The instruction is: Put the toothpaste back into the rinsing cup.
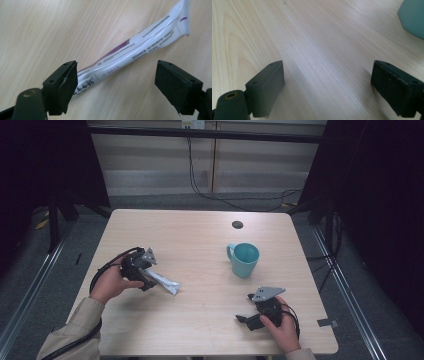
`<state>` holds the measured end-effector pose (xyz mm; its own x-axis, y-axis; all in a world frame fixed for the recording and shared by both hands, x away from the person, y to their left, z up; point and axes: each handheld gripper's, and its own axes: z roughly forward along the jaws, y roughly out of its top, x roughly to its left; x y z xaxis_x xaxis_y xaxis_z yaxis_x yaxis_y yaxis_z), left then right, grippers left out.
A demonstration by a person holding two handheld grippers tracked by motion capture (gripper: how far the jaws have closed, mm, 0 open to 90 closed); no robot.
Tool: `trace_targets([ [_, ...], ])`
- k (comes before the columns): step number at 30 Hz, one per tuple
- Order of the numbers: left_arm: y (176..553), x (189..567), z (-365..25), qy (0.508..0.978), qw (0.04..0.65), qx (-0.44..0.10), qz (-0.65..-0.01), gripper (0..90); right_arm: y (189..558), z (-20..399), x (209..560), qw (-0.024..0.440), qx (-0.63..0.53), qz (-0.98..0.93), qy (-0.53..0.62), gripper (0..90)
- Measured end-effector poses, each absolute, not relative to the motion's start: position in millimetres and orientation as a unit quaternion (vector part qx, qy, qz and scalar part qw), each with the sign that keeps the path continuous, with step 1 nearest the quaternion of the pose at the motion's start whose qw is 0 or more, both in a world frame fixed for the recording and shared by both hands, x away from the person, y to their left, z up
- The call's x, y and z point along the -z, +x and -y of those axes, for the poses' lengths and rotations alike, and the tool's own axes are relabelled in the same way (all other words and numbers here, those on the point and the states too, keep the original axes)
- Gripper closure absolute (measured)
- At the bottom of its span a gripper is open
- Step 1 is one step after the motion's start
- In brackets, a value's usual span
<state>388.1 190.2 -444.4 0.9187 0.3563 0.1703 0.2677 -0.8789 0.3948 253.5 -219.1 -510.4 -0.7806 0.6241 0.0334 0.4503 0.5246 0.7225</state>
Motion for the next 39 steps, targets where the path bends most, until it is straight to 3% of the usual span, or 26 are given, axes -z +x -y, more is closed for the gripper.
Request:
trace_targets([
  [25,403,468,-182,0.97,0.168,-0.098,-0.144,18.5,254,219,510,0.116,-0.376,-0.865,0.31,11.0],
  [39,407,474,-180,0.972,0.172,-0.077,-0.138,26.4,254,219,510,0.116,-0.376,-0.865,0.31,11.0],
])
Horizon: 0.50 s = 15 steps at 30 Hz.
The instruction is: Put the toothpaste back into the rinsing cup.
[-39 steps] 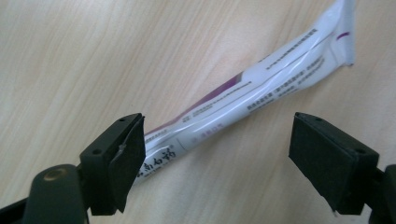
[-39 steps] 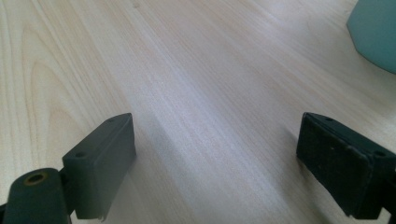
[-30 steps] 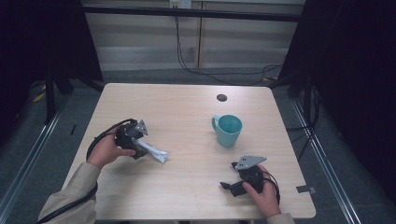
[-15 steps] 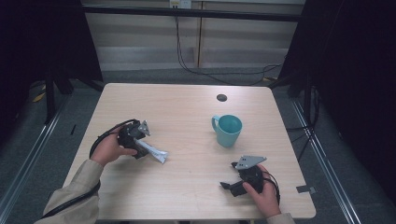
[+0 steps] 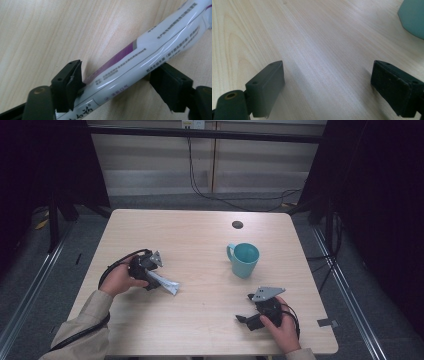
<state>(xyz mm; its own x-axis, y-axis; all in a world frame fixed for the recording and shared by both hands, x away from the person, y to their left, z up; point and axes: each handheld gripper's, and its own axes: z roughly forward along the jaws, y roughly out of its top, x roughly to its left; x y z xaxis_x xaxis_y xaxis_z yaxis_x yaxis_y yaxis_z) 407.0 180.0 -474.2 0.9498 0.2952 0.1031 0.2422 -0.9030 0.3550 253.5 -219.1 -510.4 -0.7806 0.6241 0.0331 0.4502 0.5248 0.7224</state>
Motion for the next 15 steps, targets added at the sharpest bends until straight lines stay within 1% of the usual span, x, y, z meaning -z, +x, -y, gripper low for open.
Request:
trace_targets([
  [4,405.0,473.4,-180.7,0.972,0.175,-0.066,-0.143,34.5,253.5,219.1,510.4,0.116,-0.376,-0.865,0.31,11.0],
  [6,403.6,472.9,-179.9,0.972,0.178,-0.057,-0.143,43.1,253.5,219.1,510.4,0.116,-0.376,-0.865,0.31,11.0],
  [9,401.9,472.1,-180.0,0.972,0.177,-0.048,-0.149,50.7,253.5,219.1,510.4,0.116,-0.376,-0.866,0.31,11.0],
  [12,400.9,471.5,-180.9,0.972,0.17,-0.045,-0.155,51.1,253.5,219.1,510.4,0.116,-0.376,-0.865,0.31,11.0],
  [13,400.6,471.4,-181.6,0.972,0.165,-0.046,-0.161,50.2,253.5,219.1,510.4,0.116,-0.376,-0.865,0.31,11.0],
  [14,401.3,471.1,-182.9,0.973,0.159,-0.046,-0.161,46.6,253.5,219.0,510.4,0.116,-0.376,-0.865,0.31,11.0],
  [15,400.7,471.2,-185.3,0.973,0.158,-0.047,-0.164,45.2,253.5,219.1,510.4,0.116,-0.376,-0.865,0.31,11.0],
])
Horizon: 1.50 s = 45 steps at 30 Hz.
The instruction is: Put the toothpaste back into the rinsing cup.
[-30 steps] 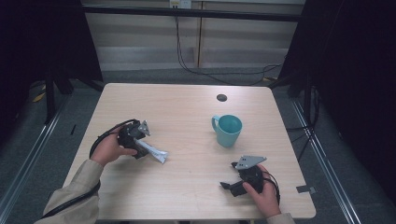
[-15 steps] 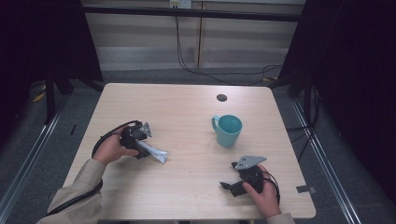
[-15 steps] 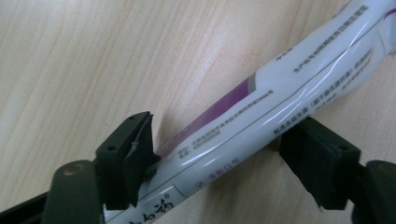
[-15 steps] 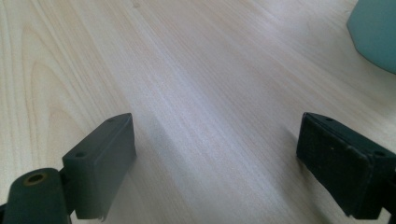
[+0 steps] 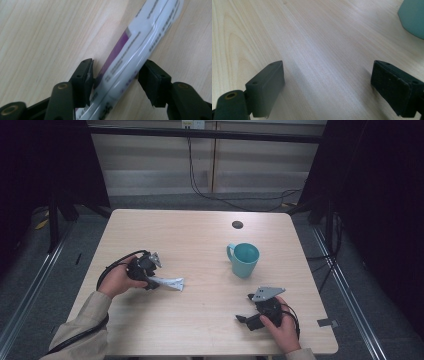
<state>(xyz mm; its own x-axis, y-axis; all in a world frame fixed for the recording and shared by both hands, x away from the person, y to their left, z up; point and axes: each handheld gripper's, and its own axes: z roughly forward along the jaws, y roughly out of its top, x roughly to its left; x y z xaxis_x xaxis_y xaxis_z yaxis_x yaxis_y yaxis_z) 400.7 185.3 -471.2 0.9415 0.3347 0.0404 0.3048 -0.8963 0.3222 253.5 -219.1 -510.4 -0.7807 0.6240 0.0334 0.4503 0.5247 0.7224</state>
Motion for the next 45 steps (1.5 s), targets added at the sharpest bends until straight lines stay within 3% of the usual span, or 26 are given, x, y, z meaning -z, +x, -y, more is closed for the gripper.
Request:
trace_targets([
  [7,402,472,-204,0.969,0.162,-0.032,-0.185,42.8,254,219,510,0.115,-0.376,-0.865,0.31,11.0],
  [9,401,472,-206,0.966,0.172,-0.013,-0.193,50.5,254,219,510,0.115,-0.376,-0.865,0.311,11.0],
  [13,395,468,-194,0.971,0.132,-0.005,-0.198,70.3,254,219,510,0.115,-0.376,-0.865,0.31,11.0],
  [15,394,467,-190,0.969,0.119,-0.003,-0.218,72.1,254,219,510,0.115,-0.376,-0.865,0.31,11.0],
  [20,392,467,-189,0.952,0.126,0.013,-0.28,74.1,254,219,510,0.115,-0.376,-0.866,0.31,11.0],
  [24,388,467,-190,0.945,0.146,0.019,-0.292,74.3,254,219,510,0.115,-0.376,-0.865,0.31,11.0],
  [45,375,439,-165,0.94,0.213,0.014,-0.266,74.5,253,219,510,0.117,-0.375,-0.864,0.315,11.2],
])
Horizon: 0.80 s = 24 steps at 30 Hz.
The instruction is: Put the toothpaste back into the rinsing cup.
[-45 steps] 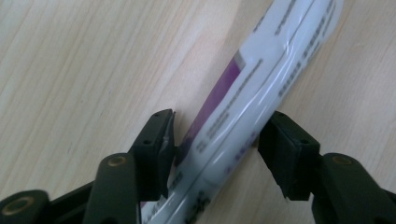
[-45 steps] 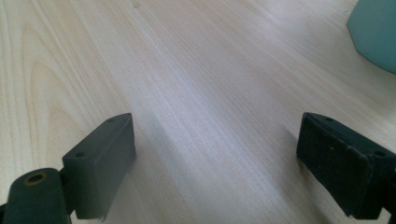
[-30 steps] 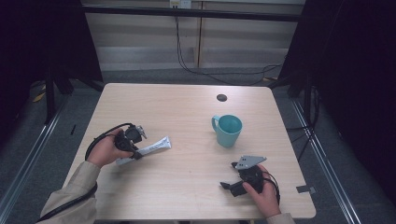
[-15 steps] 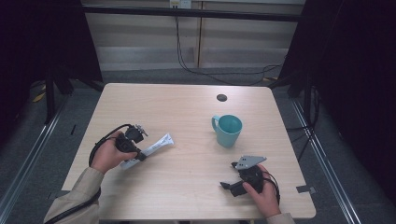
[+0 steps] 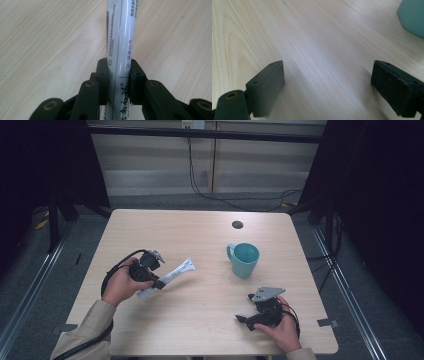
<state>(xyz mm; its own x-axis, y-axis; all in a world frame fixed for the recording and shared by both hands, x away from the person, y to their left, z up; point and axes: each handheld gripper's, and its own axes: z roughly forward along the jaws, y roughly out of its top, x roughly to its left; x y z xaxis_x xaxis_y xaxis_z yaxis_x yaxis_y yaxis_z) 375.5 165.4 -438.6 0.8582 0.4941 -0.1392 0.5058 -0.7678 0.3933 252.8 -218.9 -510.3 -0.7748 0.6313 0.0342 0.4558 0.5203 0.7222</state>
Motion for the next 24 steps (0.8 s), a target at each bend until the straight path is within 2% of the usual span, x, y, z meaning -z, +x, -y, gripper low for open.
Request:
trace_targets([
  [9,372,431,-159,0.937,0.232,0.012,-0.262,74.5,253,222,509,0.108,-0.387,-0.853,0.333,17.3],
  [24,363,424,-145,0.933,0.264,0.01,-0.245,74.6,263,219,494,0.092,-0.424,-0.83,0.351,22.0],
])
